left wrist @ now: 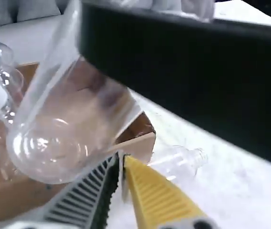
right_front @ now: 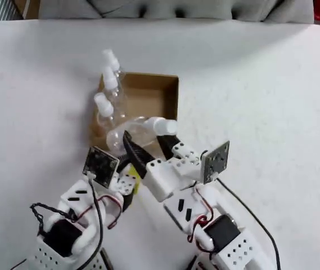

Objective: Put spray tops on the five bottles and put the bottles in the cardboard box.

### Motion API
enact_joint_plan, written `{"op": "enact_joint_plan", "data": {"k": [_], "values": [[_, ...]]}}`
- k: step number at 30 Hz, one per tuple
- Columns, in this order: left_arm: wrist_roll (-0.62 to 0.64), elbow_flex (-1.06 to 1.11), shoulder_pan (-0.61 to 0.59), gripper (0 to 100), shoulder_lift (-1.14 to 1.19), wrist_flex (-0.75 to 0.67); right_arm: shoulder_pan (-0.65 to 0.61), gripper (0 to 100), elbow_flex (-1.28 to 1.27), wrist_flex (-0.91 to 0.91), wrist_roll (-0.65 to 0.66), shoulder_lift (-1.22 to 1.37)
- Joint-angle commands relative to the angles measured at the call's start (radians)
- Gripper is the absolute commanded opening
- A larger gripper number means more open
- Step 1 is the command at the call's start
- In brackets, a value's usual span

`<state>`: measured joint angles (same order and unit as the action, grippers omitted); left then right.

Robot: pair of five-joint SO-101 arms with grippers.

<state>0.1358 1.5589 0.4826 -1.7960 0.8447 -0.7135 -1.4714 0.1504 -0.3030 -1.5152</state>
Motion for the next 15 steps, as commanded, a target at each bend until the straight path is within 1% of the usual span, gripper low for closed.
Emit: {"op": "enact_joint_plan", "data": {"k": [1, 4, 6, 7, 9, 12, 15], "values": [[-0.005, -0.015, -0.022, 2, -0.018, 0.032, 0.085, 1.5, 0.057, -0.039, -0.002, 0.015], [-0.005, -0.023, -0.033, 2, -0.018, 0.087, 0.165, 1.5, 0.057, -0.068, 0.0, 0.018], [-0.017, -0.038, -0.076, 2, -0.019, 0.126, 0.193, 1.5, 0.068, -0.061, 0.025, 0.019], [-0.046, -0.051, -0.104, 2, -0.019, 0.152, 0.2, 1.5, 0.072, -0.058, 0.049, 0.019], [-0.121, -0.081, -0.17, 2, -0.019, 0.203, 0.206, 1.5, 0.077, -0.059, 0.069, 0.019], [-0.209, -0.083, -0.302, 2, -0.019, 0.282, 0.208, 1.5, 0.078, -0.059, 0.075, 0.021], [-0.285, -0.049, -0.427, 2, -0.019, 0.31, 0.208, 1.5, 0.094, -0.061, 0.075, 0.065]]}}
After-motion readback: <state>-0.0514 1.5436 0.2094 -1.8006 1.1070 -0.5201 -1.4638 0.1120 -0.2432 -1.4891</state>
